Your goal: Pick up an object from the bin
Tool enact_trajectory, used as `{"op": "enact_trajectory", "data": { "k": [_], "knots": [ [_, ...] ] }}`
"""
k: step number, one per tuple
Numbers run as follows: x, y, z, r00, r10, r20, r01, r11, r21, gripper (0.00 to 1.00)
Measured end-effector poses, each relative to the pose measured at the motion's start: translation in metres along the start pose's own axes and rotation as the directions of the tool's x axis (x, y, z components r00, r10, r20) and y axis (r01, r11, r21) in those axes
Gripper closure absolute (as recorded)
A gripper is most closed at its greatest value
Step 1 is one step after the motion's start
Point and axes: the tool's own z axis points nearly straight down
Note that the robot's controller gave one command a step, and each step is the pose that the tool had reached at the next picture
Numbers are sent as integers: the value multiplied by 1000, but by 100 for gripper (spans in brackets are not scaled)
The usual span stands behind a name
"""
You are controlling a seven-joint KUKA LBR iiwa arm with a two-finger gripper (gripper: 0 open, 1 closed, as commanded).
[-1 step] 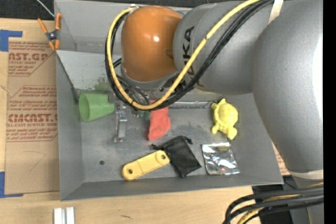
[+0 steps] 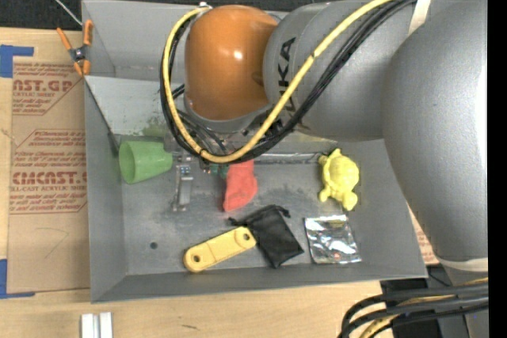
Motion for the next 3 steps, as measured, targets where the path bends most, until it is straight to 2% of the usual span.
{"op": "enact_trajectory", "data": {
  "k": [1,2,3],
  "knots": [
    [31,-38,75,1000,-24,-13,24,1000,2,0],
    [12,-72,125,992,-124,-2,124,992,0,0],
    [77,-112,118,1000,-12,16,12,1000,-3,0]
  ]
}}
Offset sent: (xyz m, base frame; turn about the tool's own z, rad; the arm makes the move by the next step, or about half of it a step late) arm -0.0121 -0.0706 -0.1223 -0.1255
